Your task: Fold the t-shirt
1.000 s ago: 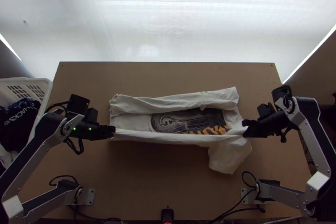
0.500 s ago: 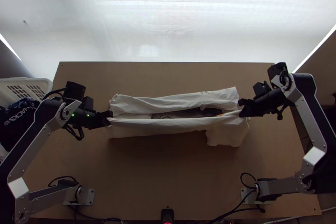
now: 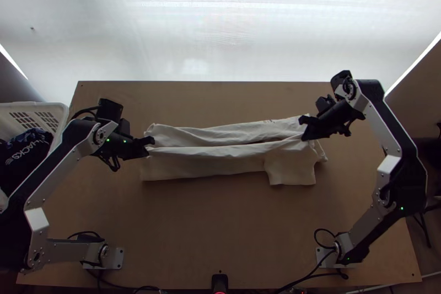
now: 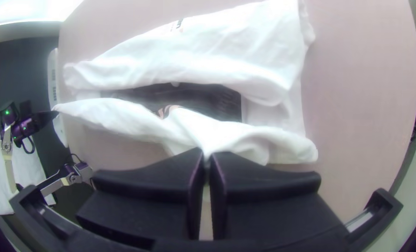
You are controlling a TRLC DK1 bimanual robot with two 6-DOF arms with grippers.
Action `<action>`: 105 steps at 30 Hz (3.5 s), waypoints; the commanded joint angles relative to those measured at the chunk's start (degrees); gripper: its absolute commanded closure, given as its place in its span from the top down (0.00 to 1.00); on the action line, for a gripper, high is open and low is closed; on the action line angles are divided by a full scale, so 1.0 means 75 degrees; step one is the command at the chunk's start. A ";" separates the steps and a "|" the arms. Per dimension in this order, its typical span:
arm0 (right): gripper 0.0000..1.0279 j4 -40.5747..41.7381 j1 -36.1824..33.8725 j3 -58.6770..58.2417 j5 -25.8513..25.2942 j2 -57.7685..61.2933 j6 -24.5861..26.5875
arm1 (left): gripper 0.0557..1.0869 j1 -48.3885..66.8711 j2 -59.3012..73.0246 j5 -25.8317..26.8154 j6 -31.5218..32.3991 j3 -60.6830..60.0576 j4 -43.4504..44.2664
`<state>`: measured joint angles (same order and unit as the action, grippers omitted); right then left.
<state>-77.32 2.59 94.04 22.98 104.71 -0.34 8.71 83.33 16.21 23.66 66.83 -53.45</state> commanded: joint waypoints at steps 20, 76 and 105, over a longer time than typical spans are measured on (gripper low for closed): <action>0.42 -0.0355 -0.0146 0.0985 -0.0428 0.0395 -0.0013 | 0.03 0.0526 0.0432 -0.0274 0.0619 -0.0262 0.0435; 0.03 0.1637 -0.0662 -0.4207 -0.0510 -0.1152 0.1158 | 0.03 -0.0236 0.0233 -0.0274 0.0373 -0.0309 0.0482; 0.49 0.2469 -0.0322 -0.4558 -0.1213 -0.0859 0.1885 | 0.03 -0.0200 0.0175 -0.0274 0.0361 -0.0203 0.0435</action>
<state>-61.17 -2.48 60.05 13.87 96.03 14.41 7.01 84.71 14.11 26.30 65.19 -49.98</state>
